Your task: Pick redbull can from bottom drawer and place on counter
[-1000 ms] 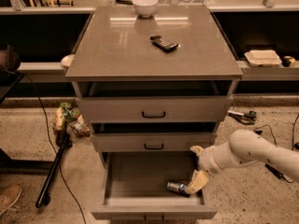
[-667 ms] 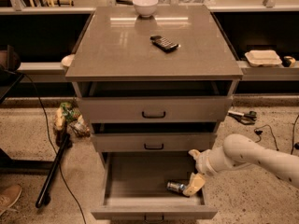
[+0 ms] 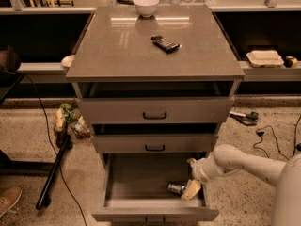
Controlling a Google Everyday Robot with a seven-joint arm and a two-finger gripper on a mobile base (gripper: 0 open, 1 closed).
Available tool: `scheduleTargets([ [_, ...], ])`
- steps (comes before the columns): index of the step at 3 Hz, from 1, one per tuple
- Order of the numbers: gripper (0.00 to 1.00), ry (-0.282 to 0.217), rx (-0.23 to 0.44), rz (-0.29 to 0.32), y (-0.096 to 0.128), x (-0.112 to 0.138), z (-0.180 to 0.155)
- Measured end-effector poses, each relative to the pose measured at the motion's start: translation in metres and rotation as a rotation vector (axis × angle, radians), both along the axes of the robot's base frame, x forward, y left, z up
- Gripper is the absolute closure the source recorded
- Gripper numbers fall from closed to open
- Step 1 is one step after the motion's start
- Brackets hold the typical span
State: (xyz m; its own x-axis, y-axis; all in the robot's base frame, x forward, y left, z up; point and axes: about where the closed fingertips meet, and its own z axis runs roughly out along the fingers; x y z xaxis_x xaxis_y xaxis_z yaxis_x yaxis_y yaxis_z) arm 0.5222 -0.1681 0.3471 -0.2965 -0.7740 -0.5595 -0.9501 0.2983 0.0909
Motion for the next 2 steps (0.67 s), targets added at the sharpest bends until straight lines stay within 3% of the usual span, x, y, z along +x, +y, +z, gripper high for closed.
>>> scheduleTargets([
  [2, 0.0, 0.013, -0.031, -0.031, -0.002, 0.016, -0.083],
])
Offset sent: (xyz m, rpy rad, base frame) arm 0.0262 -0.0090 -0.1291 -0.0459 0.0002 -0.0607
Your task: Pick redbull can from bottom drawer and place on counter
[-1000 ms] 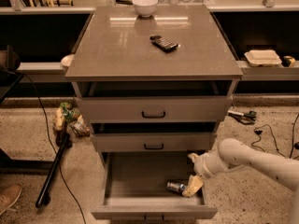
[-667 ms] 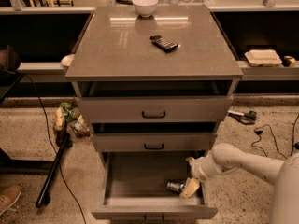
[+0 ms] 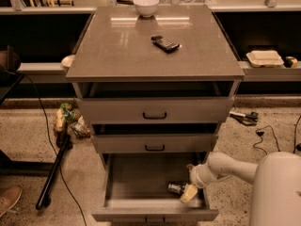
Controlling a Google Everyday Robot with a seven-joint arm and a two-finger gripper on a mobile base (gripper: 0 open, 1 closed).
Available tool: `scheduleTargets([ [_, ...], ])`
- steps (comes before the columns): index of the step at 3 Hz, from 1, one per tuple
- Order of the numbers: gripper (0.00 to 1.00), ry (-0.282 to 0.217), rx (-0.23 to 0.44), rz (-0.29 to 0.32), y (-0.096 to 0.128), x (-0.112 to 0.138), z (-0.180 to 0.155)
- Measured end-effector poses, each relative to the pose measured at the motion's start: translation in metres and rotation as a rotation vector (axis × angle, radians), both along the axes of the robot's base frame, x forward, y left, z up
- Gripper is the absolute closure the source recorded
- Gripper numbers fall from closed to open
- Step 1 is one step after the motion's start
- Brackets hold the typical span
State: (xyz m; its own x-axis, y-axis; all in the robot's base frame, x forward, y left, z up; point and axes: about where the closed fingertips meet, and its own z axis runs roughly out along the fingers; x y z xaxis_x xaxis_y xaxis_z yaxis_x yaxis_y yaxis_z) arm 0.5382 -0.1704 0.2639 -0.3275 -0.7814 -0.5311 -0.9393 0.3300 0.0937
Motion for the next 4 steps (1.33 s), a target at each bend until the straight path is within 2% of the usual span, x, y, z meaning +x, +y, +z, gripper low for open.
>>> scheduleTargets([
  [2, 0.0, -0.021, -0.006, -0.026, 0.004, 0.01, -0.058],
  [4, 0.0, -0.014, 0.018, -0.05, 0.007, 0.023, -0.099],
])
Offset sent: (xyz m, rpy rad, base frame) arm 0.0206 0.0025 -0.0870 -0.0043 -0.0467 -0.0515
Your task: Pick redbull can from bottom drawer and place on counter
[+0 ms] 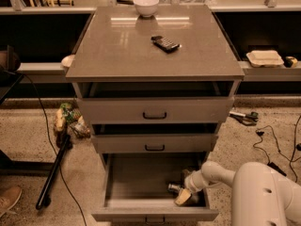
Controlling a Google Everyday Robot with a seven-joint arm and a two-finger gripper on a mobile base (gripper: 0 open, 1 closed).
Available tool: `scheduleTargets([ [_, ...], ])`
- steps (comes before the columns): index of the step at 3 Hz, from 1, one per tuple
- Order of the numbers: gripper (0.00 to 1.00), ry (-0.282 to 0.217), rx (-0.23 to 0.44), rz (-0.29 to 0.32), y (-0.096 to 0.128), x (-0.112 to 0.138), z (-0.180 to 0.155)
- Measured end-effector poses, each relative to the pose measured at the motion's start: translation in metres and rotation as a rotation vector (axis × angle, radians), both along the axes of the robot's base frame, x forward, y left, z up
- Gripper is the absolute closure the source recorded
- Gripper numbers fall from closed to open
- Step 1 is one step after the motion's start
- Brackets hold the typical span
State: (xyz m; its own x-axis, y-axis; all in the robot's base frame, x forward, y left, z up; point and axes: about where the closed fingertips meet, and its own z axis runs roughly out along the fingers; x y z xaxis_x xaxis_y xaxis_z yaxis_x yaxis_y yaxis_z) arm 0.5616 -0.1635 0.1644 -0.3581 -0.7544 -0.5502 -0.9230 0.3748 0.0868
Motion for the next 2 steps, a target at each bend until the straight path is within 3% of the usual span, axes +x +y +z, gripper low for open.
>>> scheduleTargets([
  [1, 0.0, 0.015, 0.007, -0.01, -0.001, 0.006, -0.015],
  [2, 0.18, 0.033, -0.011, -0.011, -0.001, 0.01, -0.028],
])
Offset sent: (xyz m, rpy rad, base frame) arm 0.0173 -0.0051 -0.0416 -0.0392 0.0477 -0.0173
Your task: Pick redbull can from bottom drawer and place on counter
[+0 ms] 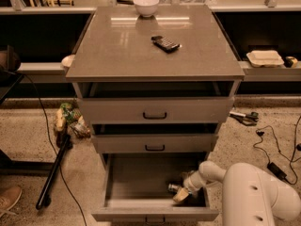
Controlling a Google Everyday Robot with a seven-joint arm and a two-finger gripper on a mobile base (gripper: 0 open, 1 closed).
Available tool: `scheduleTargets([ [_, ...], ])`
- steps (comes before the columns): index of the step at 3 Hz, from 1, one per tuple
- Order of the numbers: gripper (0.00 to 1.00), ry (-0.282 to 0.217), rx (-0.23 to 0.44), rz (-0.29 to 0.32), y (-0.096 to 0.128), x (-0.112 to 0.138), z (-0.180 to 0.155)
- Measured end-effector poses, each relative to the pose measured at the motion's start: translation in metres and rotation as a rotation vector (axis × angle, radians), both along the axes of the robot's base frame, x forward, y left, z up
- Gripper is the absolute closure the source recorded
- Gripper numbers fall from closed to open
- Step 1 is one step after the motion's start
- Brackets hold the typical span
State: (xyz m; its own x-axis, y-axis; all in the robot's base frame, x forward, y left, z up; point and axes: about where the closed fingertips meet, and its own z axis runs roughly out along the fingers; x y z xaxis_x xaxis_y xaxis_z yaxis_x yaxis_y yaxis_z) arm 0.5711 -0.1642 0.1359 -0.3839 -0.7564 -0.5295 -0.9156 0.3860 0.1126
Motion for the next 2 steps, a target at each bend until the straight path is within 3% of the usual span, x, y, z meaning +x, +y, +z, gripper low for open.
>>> scheduleTargets([
  [2, 0.65, 0.006, -0.015, -0.001, -0.0015, -0.0019, -0.006],
])
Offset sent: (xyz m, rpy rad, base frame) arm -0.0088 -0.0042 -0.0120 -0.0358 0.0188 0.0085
